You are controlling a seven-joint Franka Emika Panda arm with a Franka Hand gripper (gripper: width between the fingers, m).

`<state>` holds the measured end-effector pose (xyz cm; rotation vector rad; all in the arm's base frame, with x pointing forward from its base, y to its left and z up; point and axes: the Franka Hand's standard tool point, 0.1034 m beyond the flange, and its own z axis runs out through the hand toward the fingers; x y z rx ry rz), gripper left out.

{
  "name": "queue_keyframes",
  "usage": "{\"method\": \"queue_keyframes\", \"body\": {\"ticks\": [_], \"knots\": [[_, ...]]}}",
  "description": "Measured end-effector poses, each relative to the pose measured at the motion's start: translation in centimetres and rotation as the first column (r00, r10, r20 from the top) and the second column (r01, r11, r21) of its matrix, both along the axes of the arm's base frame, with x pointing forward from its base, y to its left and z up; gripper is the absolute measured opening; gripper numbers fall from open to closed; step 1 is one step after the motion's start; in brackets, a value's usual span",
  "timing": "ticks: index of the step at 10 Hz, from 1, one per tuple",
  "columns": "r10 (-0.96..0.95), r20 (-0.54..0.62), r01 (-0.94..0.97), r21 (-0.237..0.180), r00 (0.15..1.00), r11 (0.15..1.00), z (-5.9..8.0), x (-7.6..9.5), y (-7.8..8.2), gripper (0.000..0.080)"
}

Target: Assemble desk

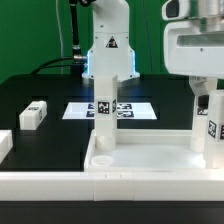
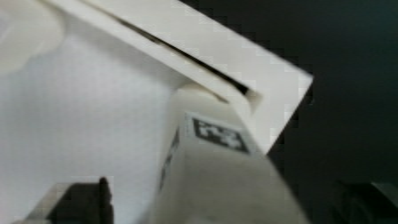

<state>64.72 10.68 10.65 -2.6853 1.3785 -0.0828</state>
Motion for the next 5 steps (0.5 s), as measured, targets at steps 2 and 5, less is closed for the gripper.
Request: {"method": "queue_keyframes", "body": {"ticks": [2, 5], "knots": [[0.184, 0.020, -0.183, -0.013, 0.983, 0.983, 0.61, 0.08, 0.41, 0.0639], [0.379, 0.023, -0.377, -0.054, 0.925, 0.925, 0.42, 0.08, -0.06, 0.0649]]}}
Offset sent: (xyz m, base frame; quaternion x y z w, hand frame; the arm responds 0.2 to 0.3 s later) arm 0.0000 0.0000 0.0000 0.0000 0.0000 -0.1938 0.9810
